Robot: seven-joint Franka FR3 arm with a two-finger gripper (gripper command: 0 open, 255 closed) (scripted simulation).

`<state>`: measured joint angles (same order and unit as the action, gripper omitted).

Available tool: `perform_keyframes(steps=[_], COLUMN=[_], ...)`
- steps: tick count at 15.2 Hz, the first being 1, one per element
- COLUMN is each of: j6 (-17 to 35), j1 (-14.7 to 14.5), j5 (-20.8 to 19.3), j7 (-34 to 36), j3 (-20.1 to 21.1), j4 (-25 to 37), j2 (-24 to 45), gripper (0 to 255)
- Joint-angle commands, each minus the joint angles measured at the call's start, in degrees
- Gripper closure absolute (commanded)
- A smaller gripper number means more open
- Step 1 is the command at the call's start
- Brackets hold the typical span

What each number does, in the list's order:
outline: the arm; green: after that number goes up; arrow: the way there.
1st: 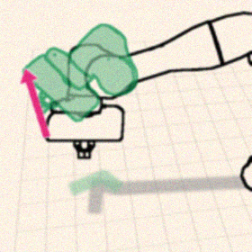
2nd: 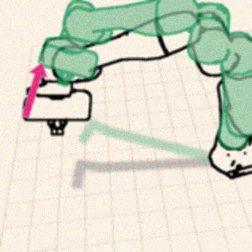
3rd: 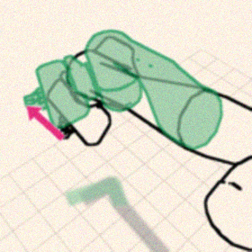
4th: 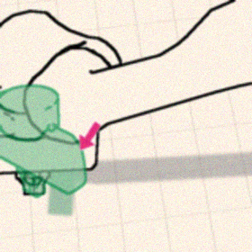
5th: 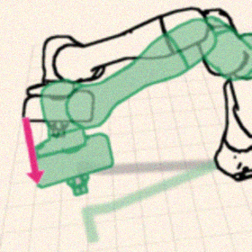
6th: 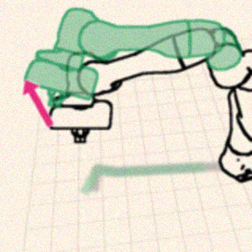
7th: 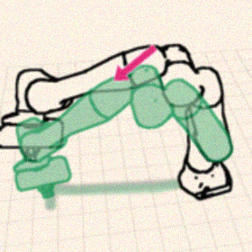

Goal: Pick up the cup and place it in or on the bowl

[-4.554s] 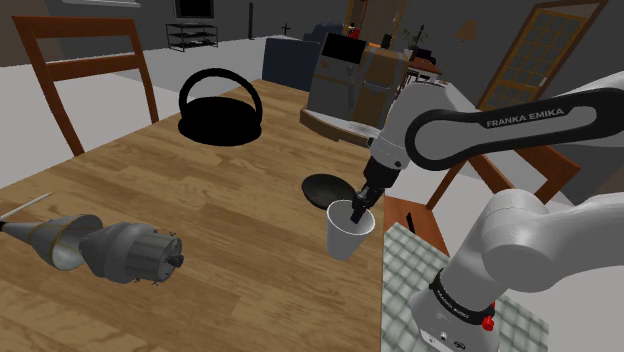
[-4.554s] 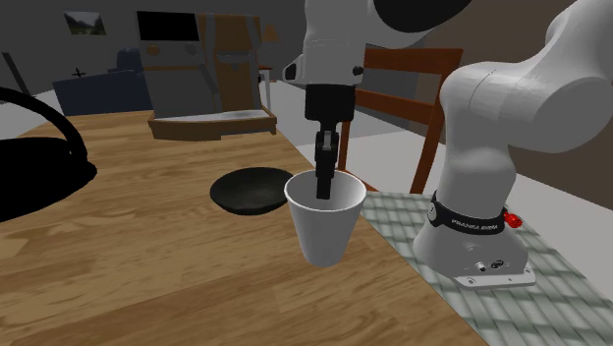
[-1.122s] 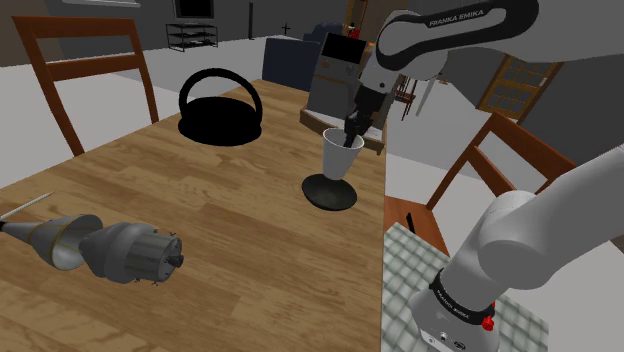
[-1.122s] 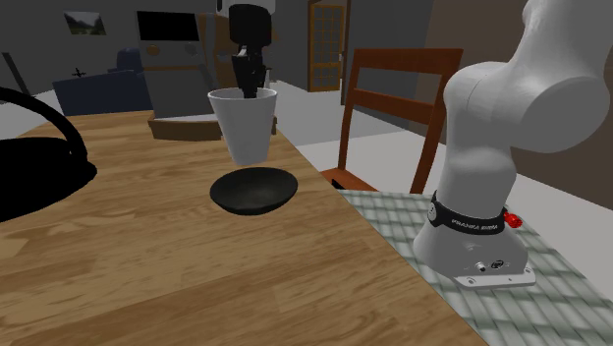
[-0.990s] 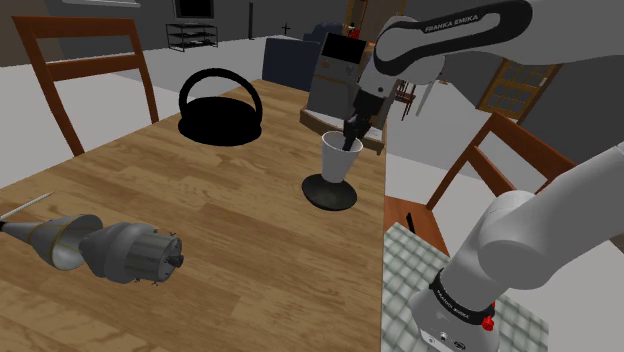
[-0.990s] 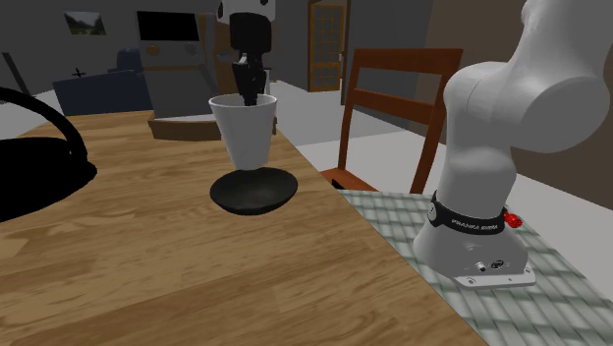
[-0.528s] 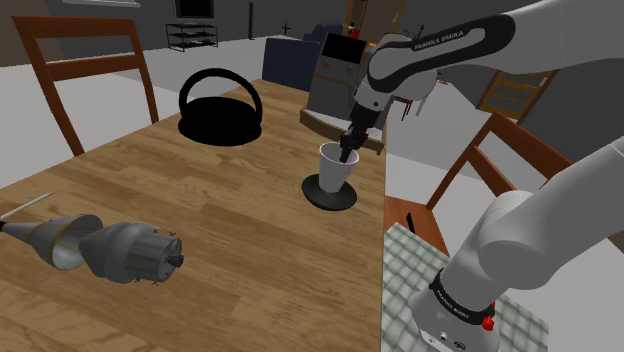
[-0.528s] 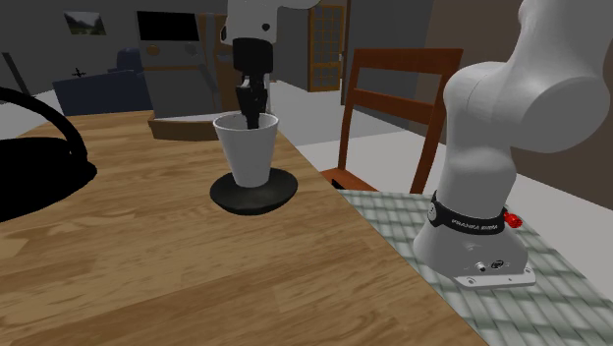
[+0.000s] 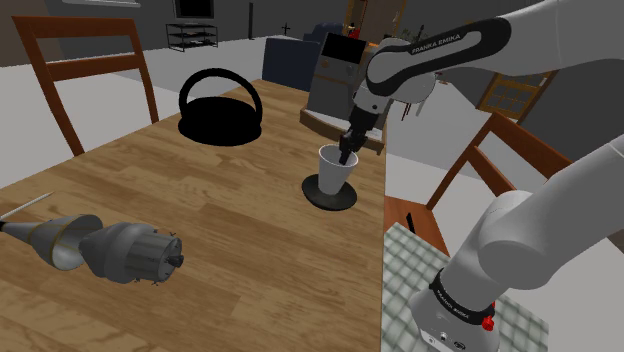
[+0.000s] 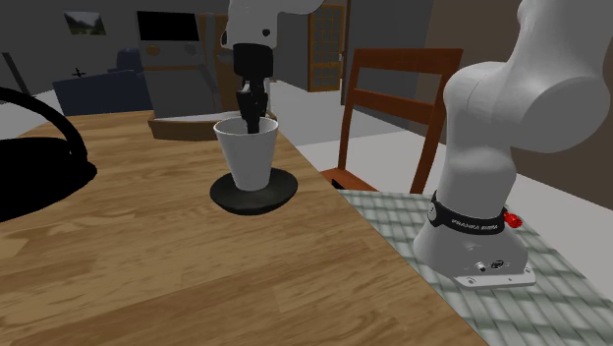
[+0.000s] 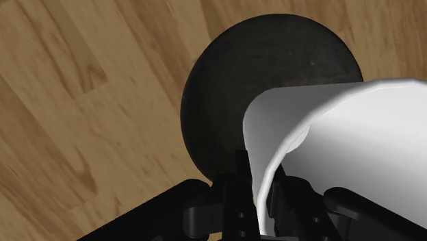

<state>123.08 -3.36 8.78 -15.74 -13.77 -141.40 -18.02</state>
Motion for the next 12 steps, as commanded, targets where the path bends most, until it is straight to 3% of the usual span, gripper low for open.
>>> perform_keyframes(steps=[1, 6, 10, 12], j6=[0.01, 0.00, -7.73, -7.73], j1=[0.00, 0.00, 0.81, 0.81], j5=[0.00, 0.00, -1.44, -1.44], j7=[0.00, 0.00, 0.87, 0.87], j3=[0.00, 0.00, -0.22, -0.22], j4=[0.01, 0.01, 4.97, 4.96], j2=[0.00, -0.01, -2.83, -2.84], gripper=[0, 0, 0, 0])
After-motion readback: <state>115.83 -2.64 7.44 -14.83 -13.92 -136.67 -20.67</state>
